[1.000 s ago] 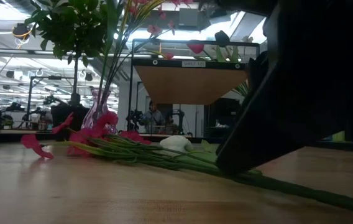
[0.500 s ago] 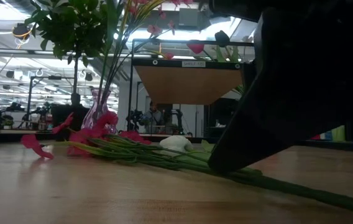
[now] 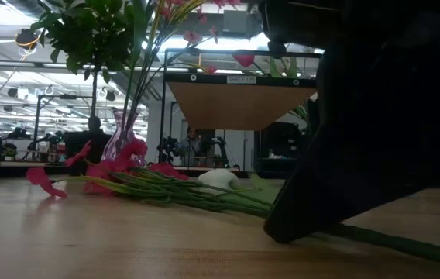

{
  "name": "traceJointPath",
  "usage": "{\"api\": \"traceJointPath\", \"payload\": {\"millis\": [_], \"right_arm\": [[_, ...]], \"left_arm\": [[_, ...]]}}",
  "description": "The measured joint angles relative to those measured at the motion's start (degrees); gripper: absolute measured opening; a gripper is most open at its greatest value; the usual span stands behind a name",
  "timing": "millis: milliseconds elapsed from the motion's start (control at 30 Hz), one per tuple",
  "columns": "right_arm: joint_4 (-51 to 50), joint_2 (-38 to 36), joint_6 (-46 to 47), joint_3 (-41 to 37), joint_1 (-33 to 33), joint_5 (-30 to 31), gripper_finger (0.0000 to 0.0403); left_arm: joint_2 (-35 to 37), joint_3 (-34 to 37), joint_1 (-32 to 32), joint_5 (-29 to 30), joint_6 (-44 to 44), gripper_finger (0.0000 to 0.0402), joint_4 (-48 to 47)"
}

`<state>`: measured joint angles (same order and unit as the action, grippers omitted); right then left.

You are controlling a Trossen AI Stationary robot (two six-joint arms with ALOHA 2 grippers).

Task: Pick and place flowers into a vace then onto a shelf
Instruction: Put the red flowers into the violet vase

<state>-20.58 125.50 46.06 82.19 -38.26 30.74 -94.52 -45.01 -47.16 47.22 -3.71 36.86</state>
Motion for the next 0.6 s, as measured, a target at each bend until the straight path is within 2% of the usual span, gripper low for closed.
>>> {"api": "traceJointPath", "payload": {"millis": [367,600], "right_arm": [[0.50,1.08,1.50,0.17,-0.15,0.33,0.0148],[0.41,1.11,1.56,0.17,-0.09,0.11,0.0063]], "left_arm": [[0.00,0.00,0.01,0.00,-0.23,0.0003,-0.72],[0.00,0.00,0.01,0.00,-0.23,0.0003,-0.72]]}}
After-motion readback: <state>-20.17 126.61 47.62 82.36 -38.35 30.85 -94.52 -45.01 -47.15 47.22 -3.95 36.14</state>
